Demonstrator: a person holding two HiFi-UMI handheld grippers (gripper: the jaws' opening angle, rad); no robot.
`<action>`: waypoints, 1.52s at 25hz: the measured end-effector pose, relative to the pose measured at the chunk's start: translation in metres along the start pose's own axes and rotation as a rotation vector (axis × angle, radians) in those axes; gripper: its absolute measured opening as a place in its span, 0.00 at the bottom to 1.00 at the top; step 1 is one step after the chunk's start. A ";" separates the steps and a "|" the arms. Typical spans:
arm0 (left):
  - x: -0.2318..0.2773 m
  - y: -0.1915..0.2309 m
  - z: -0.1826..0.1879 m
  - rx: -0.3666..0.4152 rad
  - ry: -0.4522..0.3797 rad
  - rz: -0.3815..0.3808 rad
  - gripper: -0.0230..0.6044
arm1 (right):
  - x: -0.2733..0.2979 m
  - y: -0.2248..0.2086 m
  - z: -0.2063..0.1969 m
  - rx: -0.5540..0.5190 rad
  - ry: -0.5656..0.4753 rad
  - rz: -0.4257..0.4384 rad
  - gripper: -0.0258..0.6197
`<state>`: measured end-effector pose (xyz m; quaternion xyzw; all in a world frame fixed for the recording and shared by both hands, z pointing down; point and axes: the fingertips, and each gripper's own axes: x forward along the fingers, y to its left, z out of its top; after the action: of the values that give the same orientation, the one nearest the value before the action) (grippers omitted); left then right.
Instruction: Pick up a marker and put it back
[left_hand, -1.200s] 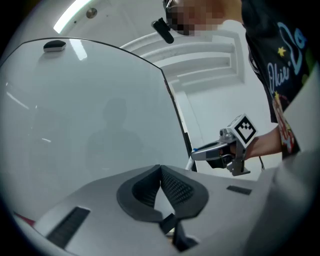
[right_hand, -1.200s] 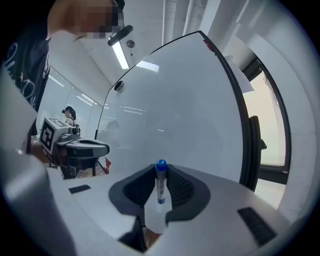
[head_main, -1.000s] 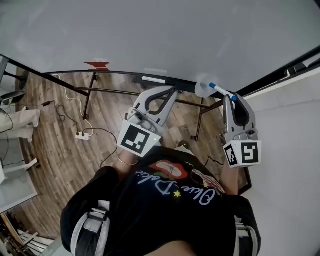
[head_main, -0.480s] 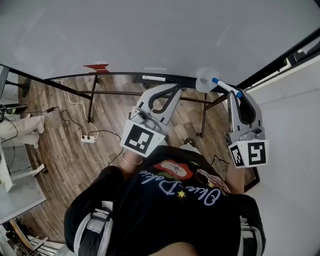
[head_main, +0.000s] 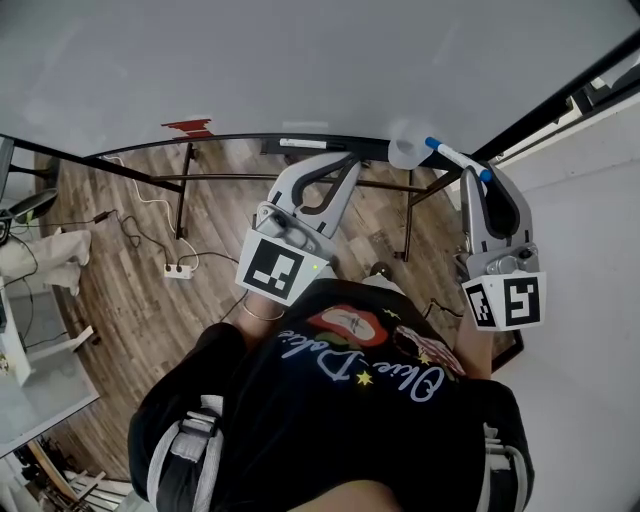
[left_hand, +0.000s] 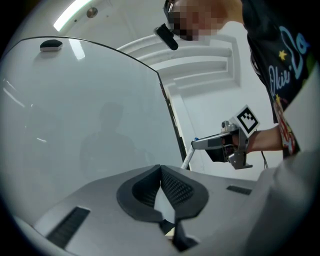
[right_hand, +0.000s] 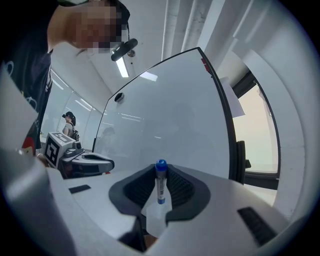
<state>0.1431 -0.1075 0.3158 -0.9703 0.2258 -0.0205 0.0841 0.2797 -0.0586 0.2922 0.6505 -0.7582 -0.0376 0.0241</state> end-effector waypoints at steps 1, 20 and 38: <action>0.000 0.000 0.001 0.002 -0.002 0.000 0.04 | -0.001 0.000 0.001 0.004 -0.004 -0.001 0.15; 0.004 -0.003 0.006 0.021 -0.013 -0.008 0.04 | -0.017 -0.006 0.014 0.045 -0.040 -0.030 0.15; 0.003 -0.002 0.005 0.013 -0.012 0.004 0.04 | -0.013 -0.006 0.011 0.046 -0.032 -0.018 0.15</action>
<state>0.1474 -0.1066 0.3110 -0.9694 0.2273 -0.0160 0.0917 0.2864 -0.0464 0.2808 0.6571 -0.7532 -0.0307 -0.0034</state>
